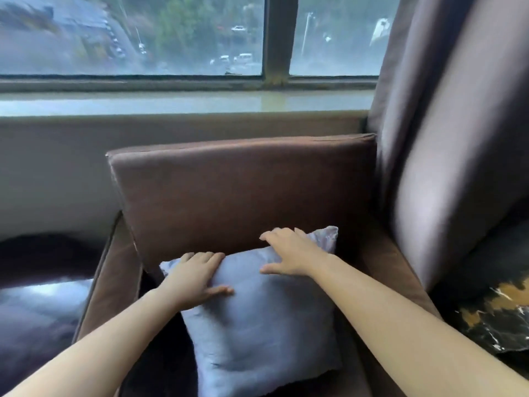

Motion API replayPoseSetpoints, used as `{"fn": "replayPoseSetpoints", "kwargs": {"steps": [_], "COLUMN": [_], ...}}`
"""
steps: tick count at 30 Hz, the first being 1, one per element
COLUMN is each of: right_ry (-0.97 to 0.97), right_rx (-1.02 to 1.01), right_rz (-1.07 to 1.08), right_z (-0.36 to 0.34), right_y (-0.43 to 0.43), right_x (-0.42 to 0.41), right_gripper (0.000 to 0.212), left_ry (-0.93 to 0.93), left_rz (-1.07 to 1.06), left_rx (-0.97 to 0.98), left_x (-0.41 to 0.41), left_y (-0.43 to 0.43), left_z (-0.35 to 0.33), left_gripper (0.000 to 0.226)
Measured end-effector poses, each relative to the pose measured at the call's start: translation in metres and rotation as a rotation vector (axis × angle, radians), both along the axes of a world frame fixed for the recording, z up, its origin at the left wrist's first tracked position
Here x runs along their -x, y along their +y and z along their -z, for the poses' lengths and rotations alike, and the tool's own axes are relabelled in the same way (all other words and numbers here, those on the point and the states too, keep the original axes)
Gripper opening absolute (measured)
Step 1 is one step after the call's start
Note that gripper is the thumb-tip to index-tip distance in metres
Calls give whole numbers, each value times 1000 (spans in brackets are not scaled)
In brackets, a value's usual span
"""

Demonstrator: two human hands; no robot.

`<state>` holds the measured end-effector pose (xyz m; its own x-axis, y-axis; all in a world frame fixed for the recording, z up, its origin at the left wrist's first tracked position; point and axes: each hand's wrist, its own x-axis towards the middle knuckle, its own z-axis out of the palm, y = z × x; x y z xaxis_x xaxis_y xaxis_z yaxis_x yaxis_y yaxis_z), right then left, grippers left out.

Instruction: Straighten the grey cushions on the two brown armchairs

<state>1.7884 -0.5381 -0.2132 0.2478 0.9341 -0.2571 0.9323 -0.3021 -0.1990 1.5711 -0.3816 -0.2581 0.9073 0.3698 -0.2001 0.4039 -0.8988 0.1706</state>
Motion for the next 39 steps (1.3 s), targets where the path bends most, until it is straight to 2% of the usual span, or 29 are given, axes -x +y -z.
{"fn": "replayPoseSetpoints", "kwargs": {"steps": [3,5,8,10,13,18,22,26,28,34,37,39], "right_ry": [-39,-68,-117,-112,-93,-62,-28,-69,-119,-209,-110,-72], "right_rx": [236,259,252,226,128,107,109,103,31,-150,-176,-170], "right_rz": [2,-4,8,91,145,130,198,259,306,432,449,446], "right_z": [5,8,14,15,12,3,3,36,49,48,42,31], "right_y": [2,-5,-11,-12,-18,-26,-13,-6,-11,-49,-89,-124], "right_x": [-24,-40,-41,-33,-24,-18,-15,-7,-3,27,42,51], "right_gripper": [87,88,91,82,52,44,45,57,67,76,77,74], "left_ry": [6,-24,-85,-71,-46,-64,-122,1,22,63,-24,-77], "left_rz": [-10,-51,-100,-101,-86,-11,-34,-105,-150,-245,-325,-356], "left_rx": [-116,-189,-235,-206,-142,-95,-140,-218,-216,-336,-352,-295], "left_x": [22,31,37,33,30,37,34,29,26,27,33,41], "left_y": [7,12,14,14,18,24,43,40,36,10,-23,-55], "left_z": [5,13,20,18,11,-6,-6,15,20,11,5,-10], "left_gripper": [111,115,102,93,93,89,84,89,90,94,93,84]}}
